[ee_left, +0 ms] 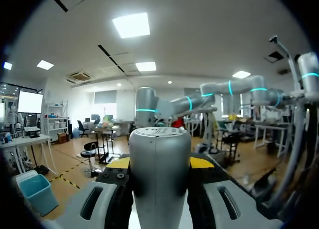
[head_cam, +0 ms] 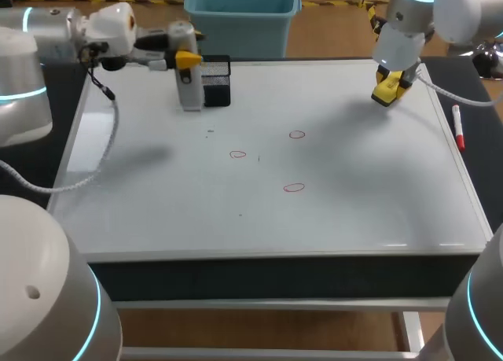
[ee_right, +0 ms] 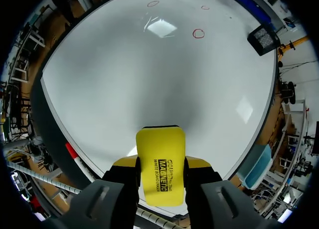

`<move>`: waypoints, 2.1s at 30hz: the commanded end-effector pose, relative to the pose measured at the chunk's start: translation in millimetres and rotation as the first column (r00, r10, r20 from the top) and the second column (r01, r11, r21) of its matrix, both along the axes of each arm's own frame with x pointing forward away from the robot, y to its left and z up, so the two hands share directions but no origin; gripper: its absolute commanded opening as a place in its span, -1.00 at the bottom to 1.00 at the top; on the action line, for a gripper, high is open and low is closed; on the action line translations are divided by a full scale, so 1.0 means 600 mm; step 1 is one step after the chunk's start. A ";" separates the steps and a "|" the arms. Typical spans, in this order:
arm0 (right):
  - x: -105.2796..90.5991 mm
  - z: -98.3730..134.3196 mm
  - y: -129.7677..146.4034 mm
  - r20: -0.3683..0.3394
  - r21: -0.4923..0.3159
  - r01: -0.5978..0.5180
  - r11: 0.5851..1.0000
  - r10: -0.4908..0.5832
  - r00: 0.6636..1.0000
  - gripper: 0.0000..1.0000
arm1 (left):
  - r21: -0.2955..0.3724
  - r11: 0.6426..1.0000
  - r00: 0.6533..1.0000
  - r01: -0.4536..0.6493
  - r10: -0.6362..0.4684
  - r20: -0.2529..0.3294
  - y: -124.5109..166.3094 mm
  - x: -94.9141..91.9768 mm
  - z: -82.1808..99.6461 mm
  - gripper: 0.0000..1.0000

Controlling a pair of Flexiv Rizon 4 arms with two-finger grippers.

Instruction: Pick up the inspection probe, press it on each red-marked spot on the whiteboard one by one, put down the probe, pick up the eraser, and wipe off all the red marks.

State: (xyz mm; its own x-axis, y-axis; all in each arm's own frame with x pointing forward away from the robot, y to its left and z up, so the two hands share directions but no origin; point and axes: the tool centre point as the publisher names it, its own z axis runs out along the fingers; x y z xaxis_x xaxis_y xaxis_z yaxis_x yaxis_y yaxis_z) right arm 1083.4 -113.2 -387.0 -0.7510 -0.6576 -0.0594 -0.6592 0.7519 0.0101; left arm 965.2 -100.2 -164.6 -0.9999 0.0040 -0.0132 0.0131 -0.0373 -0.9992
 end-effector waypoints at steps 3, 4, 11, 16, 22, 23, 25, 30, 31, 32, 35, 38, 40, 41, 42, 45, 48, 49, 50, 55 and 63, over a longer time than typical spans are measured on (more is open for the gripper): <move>0.001 0.001 -0.001 -0.002 -0.003 -0.002 1.000 0.002 1.000 -1.00 | -0.037 0.997 0.997 0.070 -0.071 -0.029 -0.037 -0.028 -0.014 -1.00; 0.001 0.001 -0.001 -0.002 -0.003 -0.002 1.000 0.002 1.000 -1.00 | -0.044 0.996 0.996 0.078 -0.080 -0.038 -0.042 -0.032 -0.016 -1.00; 0.001 0.001 -0.001 -0.002 -0.003 -0.002 1.000 0.002 1.000 -1.00 | -0.048 0.988 0.986 0.147 -0.151 -0.075 -0.077 -0.050 -0.042 -1.00; 0.001 0.001 -0.001 -0.002 -0.003 -0.002 1.000 0.002 1.000 -1.00 | -0.067 0.975 0.975 0.210 -0.214 -0.066 -0.096 -0.056 -0.052 -1.00; 0.001 0.001 -0.001 -0.002 -0.003 -0.002 1.000 0.002 1.000 -1.00 | -0.060 0.967 0.964 0.248 -0.252 -0.084 -0.112 -0.058 -0.073 -1.00; 0.001 0.001 -0.001 -0.002 -0.003 -0.002 1.000 0.002 1.000 -1.00 | -0.061 0.967 0.963 0.249 -0.254 -0.087 -0.112 -0.057 -0.079 -1.00; 0.001 0.001 -0.001 -0.002 -0.003 -0.002 1.000 0.002 1.000 -1.00 | -0.062 0.965 0.961 0.256 -0.261 -0.091 -0.113 -0.059 -0.088 -1.00; 0.001 0.001 -0.001 -0.002 -0.003 -0.002 1.000 0.002 1.000 -1.00 | -0.070 0.962 0.957 0.263 -0.269 -0.108 -0.115 -0.058 -0.115 -1.00; 0.001 0.001 -0.001 -0.002 -0.003 -0.002 1.000 0.002 1.000 -1.00 | -0.083 0.959 0.954 0.270 -0.278 -0.113 -0.115 -0.057 -0.120 -1.00; 0.001 0.001 -0.001 -0.002 -0.003 -0.002 1.000 0.002 1.000 -1.00 | -0.089 0.959 0.953 0.269 -0.278 -0.117 -0.114 -0.055 -0.124 -1.00; 0.001 0.001 -0.001 -0.002 -0.003 -0.002 1.000 0.002 1.000 -1.00 | -0.091 0.958 0.953 0.273 -0.282 -0.113 -0.115 -0.054 -0.133 -1.00; 0.001 0.001 -0.001 -0.002 -0.003 -0.002 1.000 0.002 1.000 -1.00 | -0.085 0.954 0.949 0.287 -0.296 -0.113 -0.120 -0.053 -0.140 -1.00; 0.001 0.001 -0.001 -0.002 -0.003 -0.002 1.000 0.002 1.000 -1.00 | -0.079 0.953 0.947 0.293 -0.301 -0.112 -0.123 -0.053 -0.144 -1.00; 0.001 0.001 -0.001 -0.002 -0.003 -0.002 1.000 0.002 1.000 -1.00 | -0.083 0.952 0.946 0.294 -0.303 -0.114 -0.124 -0.052 -0.145 -1.00; 0.001 0.001 -0.001 -0.002 -0.003 -0.002 1.000 0.002 1.000 -1.00 | -0.084 0.951 0.946 0.296 -0.304 -0.112 -0.126 -0.052 -0.147 -1.00; 0.001 0.001 -0.001 -0.002 -0.003 -0.002 1.000 0.002 1.000 -1.00 | -0.083 0.947 0.942 0.309 -0.317 -0.112 -0.130 -0.050 -0.153 -1.00; 0.001 0.001 -0.001 -0.002 -0.003 -0.002 1.000 0.002 1.000 -1.00 | -0.079 0.946 0.940 0.316 -0.323 -0.110 -0.133 -0.049 -0.157 -1.00; 0.001 0.001 -0.001 -0.002 -0.003 -0.002 1.000 0.002 1.000 -1.00 | -0.078 0.945 0.939 0.318 -0.325 -0.110 -0.134 -0.048 -0.157 -1.00; 0.001 0.001 -0.001 -0.002 -0.003 -0.002 1.000 0.002 1.000 -1.00 | -0.075 0.944 0.938 0.322 -0.329 -0.109 -0.136 -0.048 -0.159 -1.00; 0.001 0.001 -0.001 -0.002 -0.003 -0.002 1.000 0.002 1.000 -1.00 | -0.069 0.941 0.936 0.331 -0.337 -0.104 -0.139 -0.047 -0.166 -1.00; 0.001 0.001 -0.001 -0.002 -0.003 -0.002 1.000 0.002 1.000 -1.00 | -0.055 0.935 0.930 0.350 -0.354 -0.101 -0.146 -0.046 -0.177 -1.00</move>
